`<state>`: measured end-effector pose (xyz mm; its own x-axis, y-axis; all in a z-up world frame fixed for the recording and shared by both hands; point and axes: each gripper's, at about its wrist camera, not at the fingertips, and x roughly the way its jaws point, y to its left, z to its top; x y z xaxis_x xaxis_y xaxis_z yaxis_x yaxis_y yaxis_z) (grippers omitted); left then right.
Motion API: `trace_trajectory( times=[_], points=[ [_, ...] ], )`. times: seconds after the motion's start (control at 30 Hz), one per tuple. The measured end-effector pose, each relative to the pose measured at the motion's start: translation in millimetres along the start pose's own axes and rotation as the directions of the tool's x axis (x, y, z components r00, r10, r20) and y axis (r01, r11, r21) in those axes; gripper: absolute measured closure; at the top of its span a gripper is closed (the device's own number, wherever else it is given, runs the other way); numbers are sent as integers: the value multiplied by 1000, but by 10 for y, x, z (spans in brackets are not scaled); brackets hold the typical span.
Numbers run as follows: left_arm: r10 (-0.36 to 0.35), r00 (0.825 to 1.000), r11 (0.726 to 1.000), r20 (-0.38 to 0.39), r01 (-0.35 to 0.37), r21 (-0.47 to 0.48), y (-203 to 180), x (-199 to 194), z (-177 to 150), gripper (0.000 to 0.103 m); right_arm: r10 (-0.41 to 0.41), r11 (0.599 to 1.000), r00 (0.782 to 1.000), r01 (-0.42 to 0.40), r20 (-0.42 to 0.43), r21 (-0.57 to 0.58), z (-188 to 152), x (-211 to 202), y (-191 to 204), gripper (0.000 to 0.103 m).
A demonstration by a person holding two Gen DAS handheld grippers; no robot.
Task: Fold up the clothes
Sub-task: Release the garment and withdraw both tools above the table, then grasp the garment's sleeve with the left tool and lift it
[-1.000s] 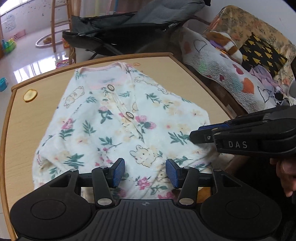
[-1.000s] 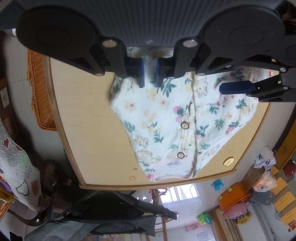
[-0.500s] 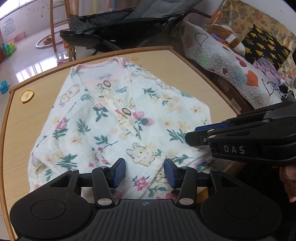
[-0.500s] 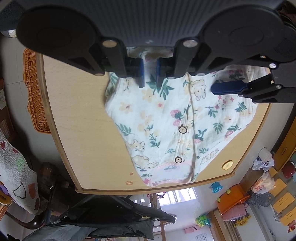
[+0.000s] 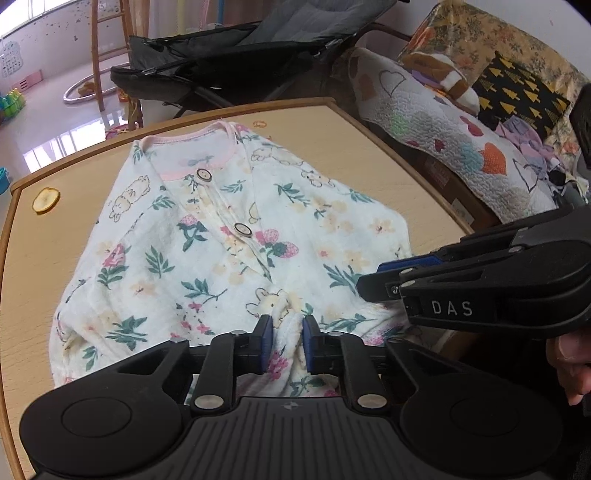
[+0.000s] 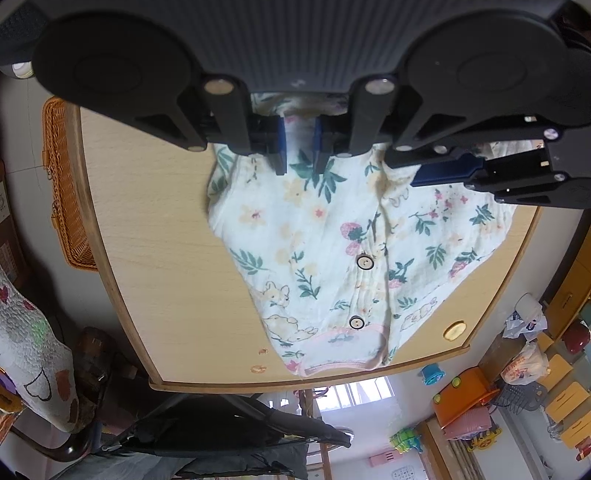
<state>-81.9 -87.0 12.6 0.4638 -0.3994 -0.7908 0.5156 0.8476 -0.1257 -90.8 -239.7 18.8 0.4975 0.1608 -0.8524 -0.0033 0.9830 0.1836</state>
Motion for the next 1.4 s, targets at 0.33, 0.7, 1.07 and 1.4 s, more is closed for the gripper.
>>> trace_trajectory(
  times=[0.33,0.7,1.07,1.4],
  points=[
    [1,999,999,43,1,-38,143,-204,92,89,6,1000,1000,-6,3,3,16,-20,9,88],
    [57,995,991,81,-46,-126,574,-514,139,89,15,1000,1000,-14,9,-7,31,-82,51,87],
    [168,975,968,143,-136,-211,1178,-918,266,89,18,999,1000,-17,18,-30,75,-149,118,87],
    [267,951,932,157,-213,-294,1718,-1174,368,89,25,999,1000,-25,2,-23,88,-123,123,87]
  ],
)
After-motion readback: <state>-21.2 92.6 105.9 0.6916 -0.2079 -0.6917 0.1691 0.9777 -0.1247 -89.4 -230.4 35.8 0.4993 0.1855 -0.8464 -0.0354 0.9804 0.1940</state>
